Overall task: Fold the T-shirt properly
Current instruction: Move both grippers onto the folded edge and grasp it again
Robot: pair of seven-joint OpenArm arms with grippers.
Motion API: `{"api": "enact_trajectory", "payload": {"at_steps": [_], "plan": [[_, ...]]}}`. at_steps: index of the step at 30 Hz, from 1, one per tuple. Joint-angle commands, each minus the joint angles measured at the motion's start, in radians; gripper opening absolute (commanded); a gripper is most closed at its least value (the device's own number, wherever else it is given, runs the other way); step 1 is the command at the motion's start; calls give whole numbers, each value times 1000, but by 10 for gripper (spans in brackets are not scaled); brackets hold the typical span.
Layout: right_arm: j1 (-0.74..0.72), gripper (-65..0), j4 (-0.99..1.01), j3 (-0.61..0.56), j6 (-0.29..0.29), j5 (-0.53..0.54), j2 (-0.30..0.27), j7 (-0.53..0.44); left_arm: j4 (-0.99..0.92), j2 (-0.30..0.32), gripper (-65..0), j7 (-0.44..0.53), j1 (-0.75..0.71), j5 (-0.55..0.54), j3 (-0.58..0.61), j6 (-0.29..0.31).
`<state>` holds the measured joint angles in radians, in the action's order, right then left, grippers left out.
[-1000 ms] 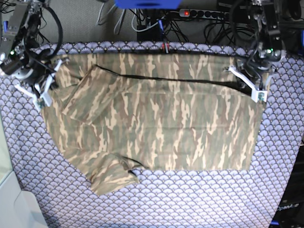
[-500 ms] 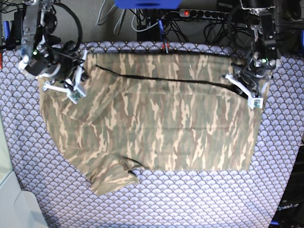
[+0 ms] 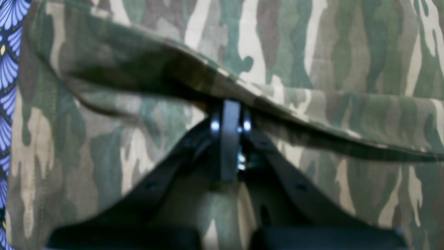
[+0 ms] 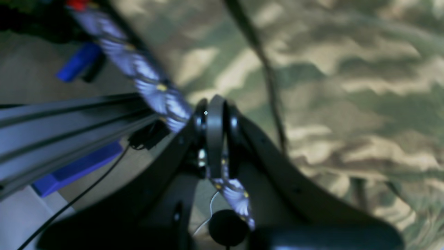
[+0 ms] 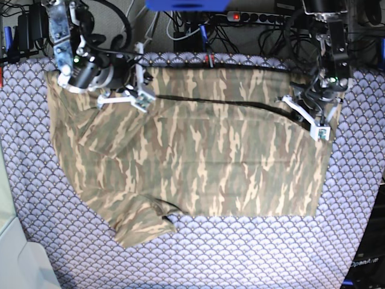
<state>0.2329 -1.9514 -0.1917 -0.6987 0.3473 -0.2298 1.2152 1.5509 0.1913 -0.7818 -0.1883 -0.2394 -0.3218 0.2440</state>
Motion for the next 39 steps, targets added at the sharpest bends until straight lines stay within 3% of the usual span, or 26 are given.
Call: {"api": "enact_trajectory", "payload": {"at_steps": [1, 26, 32, 39], "plan": [[-11, -647, -15, -2, 1, 6, -4, -11, 12, 10, -645, 9, 5, -5, -4, 4], [-137, -647, 225, -13, 1, 6, -23, -113, 12, 12, -645, 8, -1, -5, -4, 4], [-205, -647, 318, -144, 1, 5, -59, -174, 10, 26, -645, 5, -1, -5, -4, 4], [-333, -647, 364, -317, 1, -238, -36, -226, 10, 33, -645, 0, -12, -5, -4, 4]]}}
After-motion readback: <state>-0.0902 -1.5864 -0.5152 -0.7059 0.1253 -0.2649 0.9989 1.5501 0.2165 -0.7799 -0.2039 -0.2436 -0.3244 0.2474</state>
